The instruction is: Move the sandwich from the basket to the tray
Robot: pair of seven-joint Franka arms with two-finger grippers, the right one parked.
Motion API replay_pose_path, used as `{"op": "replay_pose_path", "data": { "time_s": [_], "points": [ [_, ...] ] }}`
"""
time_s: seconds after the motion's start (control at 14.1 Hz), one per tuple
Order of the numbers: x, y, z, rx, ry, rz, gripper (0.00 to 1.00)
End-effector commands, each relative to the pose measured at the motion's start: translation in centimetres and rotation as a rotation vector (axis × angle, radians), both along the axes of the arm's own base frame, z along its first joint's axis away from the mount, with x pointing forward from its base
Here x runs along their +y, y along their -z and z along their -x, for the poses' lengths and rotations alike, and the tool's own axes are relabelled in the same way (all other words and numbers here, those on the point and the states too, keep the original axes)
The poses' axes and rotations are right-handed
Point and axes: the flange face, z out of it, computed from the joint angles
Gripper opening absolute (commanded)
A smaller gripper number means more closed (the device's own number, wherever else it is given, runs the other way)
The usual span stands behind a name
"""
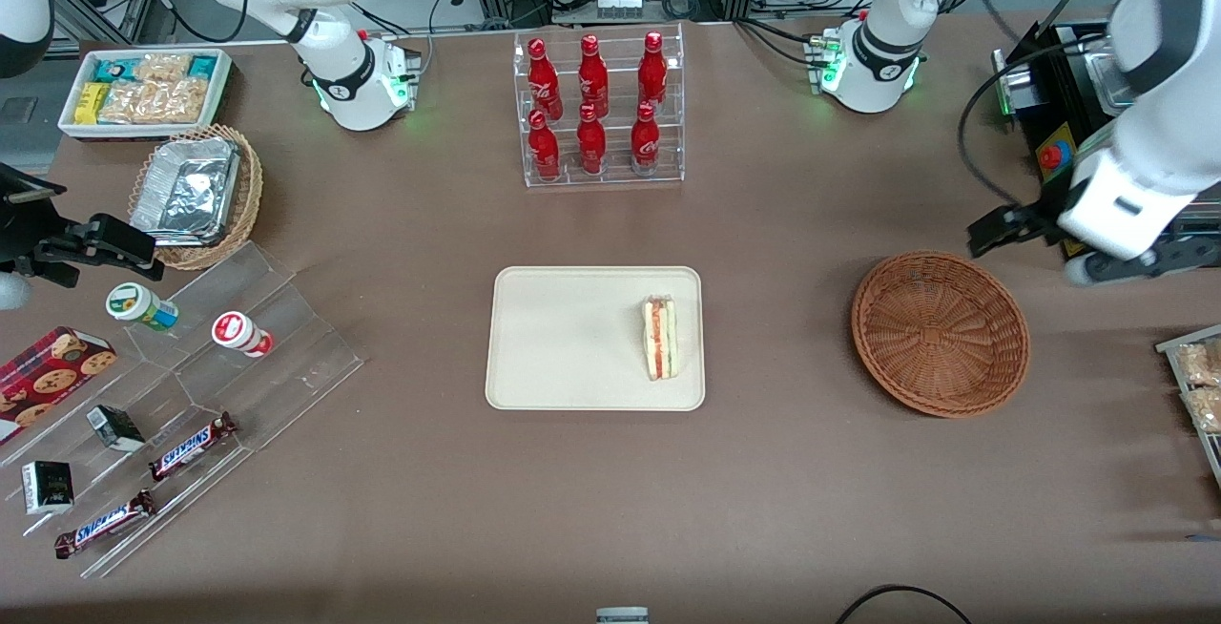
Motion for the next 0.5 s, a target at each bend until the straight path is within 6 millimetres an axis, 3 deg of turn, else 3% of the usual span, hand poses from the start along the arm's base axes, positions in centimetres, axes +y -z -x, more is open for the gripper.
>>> {"op": "replay_pose_path", "data": {
  "time_s": [0.0,0.43],
  "points": [
    [0.3,-3.5,-0.1,-0.024,0.082,0.0,1.0],
    [0.0,-6.5,0.6,-0.034,0.105,-0.005,1.0]
  ]
}}
